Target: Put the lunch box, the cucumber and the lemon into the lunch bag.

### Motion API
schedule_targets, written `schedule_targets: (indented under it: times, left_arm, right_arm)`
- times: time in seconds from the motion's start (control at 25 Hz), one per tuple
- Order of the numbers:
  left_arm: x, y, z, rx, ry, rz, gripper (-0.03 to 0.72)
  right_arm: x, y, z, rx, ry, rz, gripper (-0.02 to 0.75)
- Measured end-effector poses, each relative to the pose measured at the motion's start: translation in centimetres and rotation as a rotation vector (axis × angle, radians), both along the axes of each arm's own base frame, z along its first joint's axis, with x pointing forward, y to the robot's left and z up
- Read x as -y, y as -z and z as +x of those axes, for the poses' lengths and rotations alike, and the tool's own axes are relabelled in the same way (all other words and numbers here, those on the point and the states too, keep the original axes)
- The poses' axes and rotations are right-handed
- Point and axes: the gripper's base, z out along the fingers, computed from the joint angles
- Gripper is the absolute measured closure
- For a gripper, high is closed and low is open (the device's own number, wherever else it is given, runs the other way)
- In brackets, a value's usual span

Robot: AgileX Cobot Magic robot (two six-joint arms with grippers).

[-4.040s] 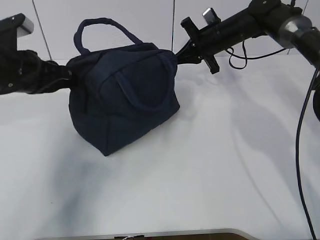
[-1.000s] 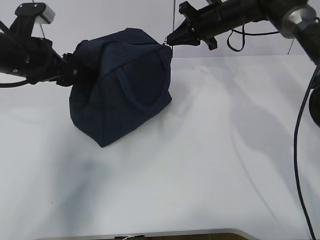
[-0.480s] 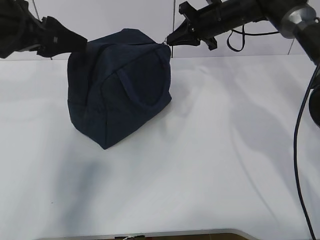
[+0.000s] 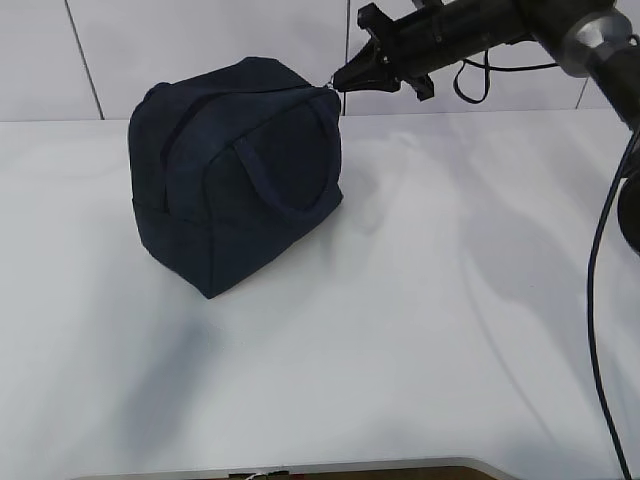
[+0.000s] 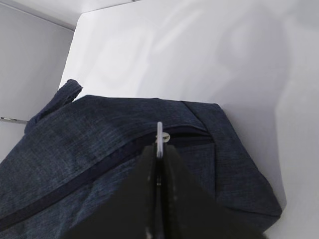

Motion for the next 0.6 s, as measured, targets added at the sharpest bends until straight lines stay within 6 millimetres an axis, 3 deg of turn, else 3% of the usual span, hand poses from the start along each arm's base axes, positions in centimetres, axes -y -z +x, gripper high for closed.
schedule_targets:
  times: [0.28,0.6]
  left_arm:
    - [1.5,2.3,5.1,-0.115,0.076,0.032,0.221]
    - [3.2,3.9,8.0,-0.133,0.073,0.131,0.221]
  right_arm:
    - [-0.8,0.0,-0.2,0.0,-0.016,0.0,0.733]
    - [-1.0,0.1,-0.2,0.002,-0.018,-0.009,0.733]
